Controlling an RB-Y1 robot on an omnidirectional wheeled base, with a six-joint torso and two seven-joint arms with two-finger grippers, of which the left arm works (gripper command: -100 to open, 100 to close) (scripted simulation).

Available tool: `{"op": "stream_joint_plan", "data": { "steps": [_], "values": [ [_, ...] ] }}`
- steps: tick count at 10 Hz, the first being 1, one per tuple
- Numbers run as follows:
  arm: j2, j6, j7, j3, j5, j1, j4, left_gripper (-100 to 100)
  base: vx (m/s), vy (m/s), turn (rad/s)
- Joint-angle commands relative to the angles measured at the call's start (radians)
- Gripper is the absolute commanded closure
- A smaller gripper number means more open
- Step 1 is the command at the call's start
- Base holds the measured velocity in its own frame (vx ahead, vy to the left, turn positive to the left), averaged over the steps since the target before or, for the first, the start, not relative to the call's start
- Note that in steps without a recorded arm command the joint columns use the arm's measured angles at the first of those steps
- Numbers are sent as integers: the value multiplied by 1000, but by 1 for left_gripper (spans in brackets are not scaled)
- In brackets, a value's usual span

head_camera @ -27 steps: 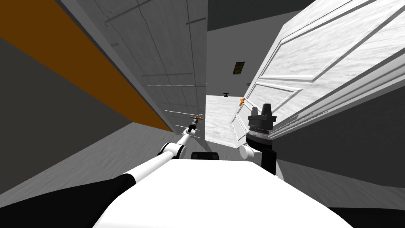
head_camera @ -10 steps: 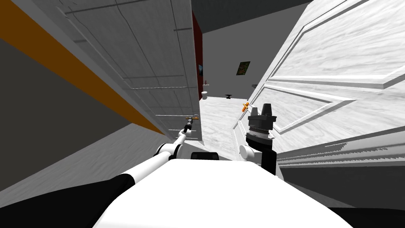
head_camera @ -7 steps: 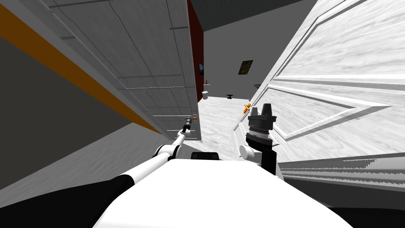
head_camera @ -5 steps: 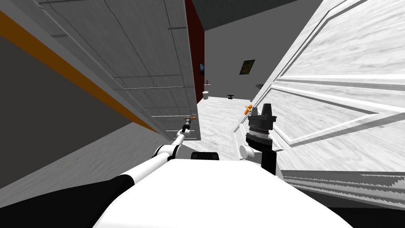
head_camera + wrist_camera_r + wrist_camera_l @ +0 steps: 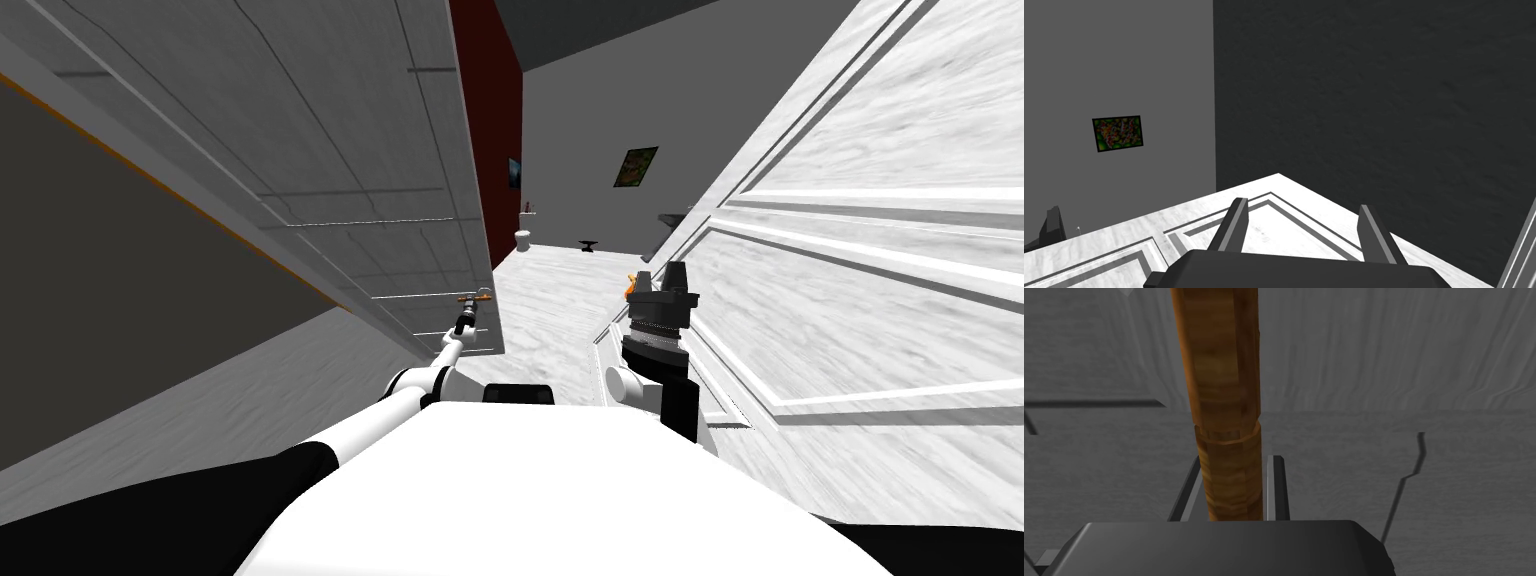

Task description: Push the door open

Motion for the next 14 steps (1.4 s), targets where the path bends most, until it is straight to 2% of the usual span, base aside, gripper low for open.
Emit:
{"op": "stream_joint_plan", "data": {
  "steps": [1, 2, 7, 9, 14],
  "values": [
    [7, -23, -5, 9, 3, -23, 40, 100, 49, -27, 3],
    [12, -22, -12, 26, 11, -20, 39, 100, 92, -66, 32],
    [20, -21, -25, 57, 25, -14, 38, 100, 137, -112, 63],
    [27, -22, -29, 61, 29, -13, 42, 100, 75, -21, 72],
    [29, -21, -39, 65, 41, -11, 40, 100, 160, -41, 85]
  ]
}}
